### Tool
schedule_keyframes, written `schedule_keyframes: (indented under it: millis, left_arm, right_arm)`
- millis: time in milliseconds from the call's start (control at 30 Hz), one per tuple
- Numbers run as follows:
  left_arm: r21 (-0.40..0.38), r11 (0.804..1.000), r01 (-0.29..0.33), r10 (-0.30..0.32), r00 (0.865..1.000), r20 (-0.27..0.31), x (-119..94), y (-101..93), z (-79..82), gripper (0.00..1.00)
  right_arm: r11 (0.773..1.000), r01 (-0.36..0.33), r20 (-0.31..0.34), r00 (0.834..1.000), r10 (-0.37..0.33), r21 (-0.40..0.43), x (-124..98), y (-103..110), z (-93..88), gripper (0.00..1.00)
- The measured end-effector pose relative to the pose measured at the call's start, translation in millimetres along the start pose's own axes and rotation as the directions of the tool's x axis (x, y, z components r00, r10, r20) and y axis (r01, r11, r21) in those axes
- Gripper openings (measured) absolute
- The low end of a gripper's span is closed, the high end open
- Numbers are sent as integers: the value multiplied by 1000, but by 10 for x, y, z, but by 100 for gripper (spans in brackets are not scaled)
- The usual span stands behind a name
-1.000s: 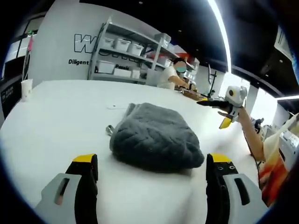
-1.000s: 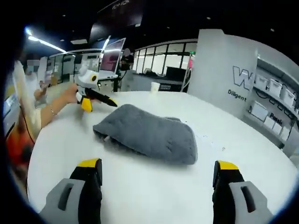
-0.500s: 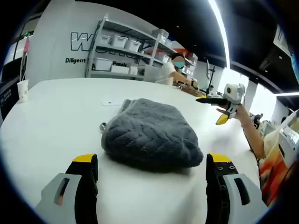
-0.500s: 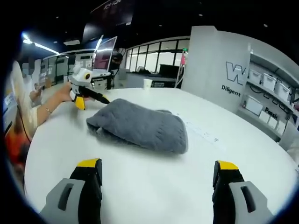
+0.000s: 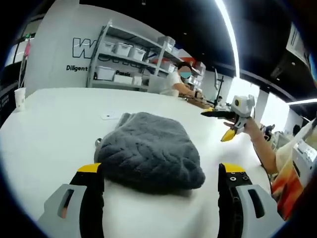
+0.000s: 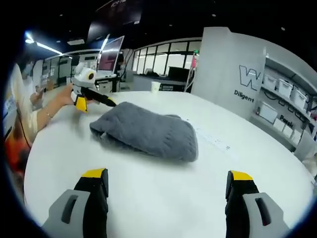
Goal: Open the folded towel by lifting each exposed corner and separating the folded layers until the towel lies flat within the target outline without major curled edges
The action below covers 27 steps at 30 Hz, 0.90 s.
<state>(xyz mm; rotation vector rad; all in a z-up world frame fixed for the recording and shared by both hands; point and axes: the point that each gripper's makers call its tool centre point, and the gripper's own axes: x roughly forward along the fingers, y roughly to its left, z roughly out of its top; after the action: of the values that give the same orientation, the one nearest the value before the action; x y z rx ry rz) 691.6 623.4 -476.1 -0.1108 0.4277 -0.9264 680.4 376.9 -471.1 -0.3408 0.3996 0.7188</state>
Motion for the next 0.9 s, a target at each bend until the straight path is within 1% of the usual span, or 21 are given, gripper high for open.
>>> schedule_keyframes:
  millis: [67, 167, 233, 300, 367, 400, 433, 500, 600, 667, 767, 833, 900]
  left_arm:
    - [-4, 1000, 17, -17, 1000, 7, 41, -61, 9, 93]
    - [15, 1000, -22, 22, 1000, -18, 50, -7, -33, 89]
    - [29, 999, -44, 44, 999, -20, 58, 30, -33, 86]
    - [24, 998, -59, 59, 998, -27, 64, 60, -47, 83]
    - [13, 996, -84, 84, 995, -47, 77, 118, -99, 77]
    - [18, 996, -91, 92, 994, -52, 83, 135, -114, 71]
    - [37, 993, -115, 118, 991, -64, 94, 185, -145, 67]
    - [61, 989, -136, 141, 987, -80, 112, 217, -185, 60]
    - [67, 989, -131, 136, 987, -82, 145, 197, -195, 54]
    - [74, 989, -129, 134, 989, -68, 161, 182, -172, 44]
    - [81, 988, -134, 139, 989, -56, 181, 181, -161, 34]
    - [77, 988, -133, 137, 989, -53, 196, 176, -169, 31]
    - [76, 988, -133, 137, 989, -51, 205, 176, -172, 25]
  right_arm:
    - [1000, -1, -3, 1000, 1, 0, 1, 3, -5, 99]
    - [1000, -6, -9, 1000, 6, 0, 13, 16, -17, 99]
    - [1000, -11, -18, 1000, 11, -1, 28, 29, -38, 99]
    - [1000, -17, -27, 1000, 16, -8, 46, 49, -58, 99]
    - [1000, -22, -40, 999, 22, -16, 61, 68, -82, 99]
    - [1000, -23, -43, 999, 22, -19, 66, 72, -87, 99]
    - [999, -26, -51, 998, 25, -26, 71, 80, -100, 99]
    - [999, -30, -59, 998, 28, -34, 75, 89, -111, 99]
    - [999, -33, -60, 998, 31, -36, 77, 90, -111, 99]
    - [999, -32, -57, 998, 30, -33, 75, 82, -109, 99]
    - [999, -29, -56, 998, 27, -29, 77, 65, -111, 98]
    - [999, -30, -57, 998, 28, -28, 81, 65, -116, 98]
    - [999, -33, -61, 998, 31, -30, 87, 72, -122, 98]
